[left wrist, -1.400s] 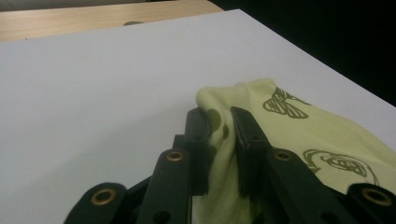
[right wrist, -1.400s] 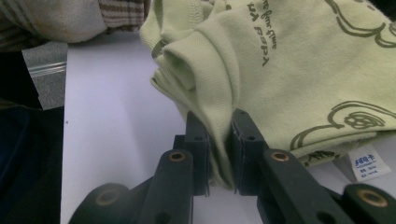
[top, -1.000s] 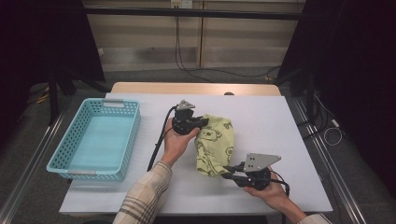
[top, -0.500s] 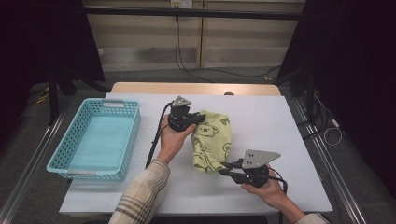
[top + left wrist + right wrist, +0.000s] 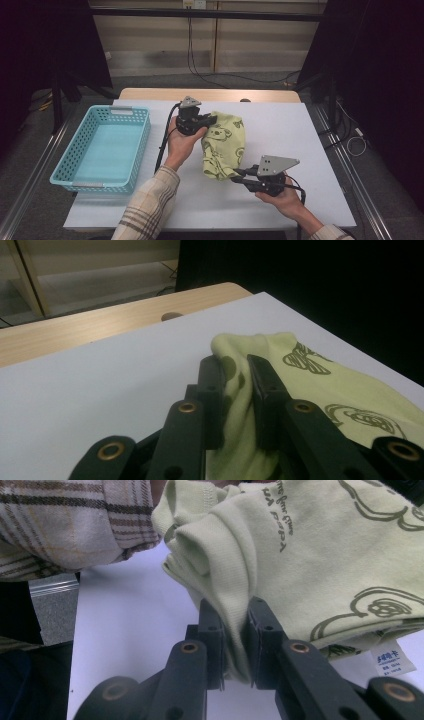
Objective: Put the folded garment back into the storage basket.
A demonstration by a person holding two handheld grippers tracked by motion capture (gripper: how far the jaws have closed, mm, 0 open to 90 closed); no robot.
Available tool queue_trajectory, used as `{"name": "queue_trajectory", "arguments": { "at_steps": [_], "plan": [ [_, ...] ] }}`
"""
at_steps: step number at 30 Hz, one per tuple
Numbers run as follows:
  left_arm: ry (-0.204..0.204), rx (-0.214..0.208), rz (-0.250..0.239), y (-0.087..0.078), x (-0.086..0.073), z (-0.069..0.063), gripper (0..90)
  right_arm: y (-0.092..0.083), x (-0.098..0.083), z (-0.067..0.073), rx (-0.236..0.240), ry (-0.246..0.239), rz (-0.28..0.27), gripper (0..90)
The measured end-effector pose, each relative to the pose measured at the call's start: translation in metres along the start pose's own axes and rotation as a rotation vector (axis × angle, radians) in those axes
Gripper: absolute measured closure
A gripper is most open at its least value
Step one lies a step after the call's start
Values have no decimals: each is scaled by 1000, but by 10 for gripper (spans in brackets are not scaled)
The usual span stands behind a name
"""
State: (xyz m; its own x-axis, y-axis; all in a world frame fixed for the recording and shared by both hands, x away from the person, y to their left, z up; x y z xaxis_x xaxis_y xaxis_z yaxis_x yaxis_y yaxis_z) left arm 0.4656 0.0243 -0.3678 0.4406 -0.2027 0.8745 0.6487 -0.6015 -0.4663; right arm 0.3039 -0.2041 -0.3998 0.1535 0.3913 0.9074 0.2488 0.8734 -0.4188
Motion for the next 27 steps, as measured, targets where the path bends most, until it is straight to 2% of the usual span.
{"name": "queue_trajectory", "arguments": {
  "at_steps": [2, 3, 8, 27],
  "plan": [
    [-4, -1, -13, -2, 2, 1, 782, 0, 3, -1, -4, -8, -3, 794],
    [7, 7, -3, -3, 2, 2, 782, 0, 4, -1, -1, -4, -10, 794],
    [-13, 13, -18, -8, 4, 5, 782, 1, 9, 0, -3, -8, -22, 794],
    [-12, 59, -47, -30, 17, 19, 782, 17, 30, -1, 15, -46, -43, 794]
  ]
}}
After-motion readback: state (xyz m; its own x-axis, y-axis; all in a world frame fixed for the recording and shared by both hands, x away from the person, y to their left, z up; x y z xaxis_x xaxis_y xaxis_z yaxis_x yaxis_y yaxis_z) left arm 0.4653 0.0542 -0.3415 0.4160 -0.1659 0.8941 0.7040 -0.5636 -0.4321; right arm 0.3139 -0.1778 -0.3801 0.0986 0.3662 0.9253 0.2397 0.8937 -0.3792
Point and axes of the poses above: each handheld gripper's, and its own axes: y roughly forward along the jaws, x roughly out of its top, z roughly to its left, the point moved 1 cm from there along y, roughly forward along the jaws, and after that the axes turned 10 degrees about x, right-handed, at the moved point
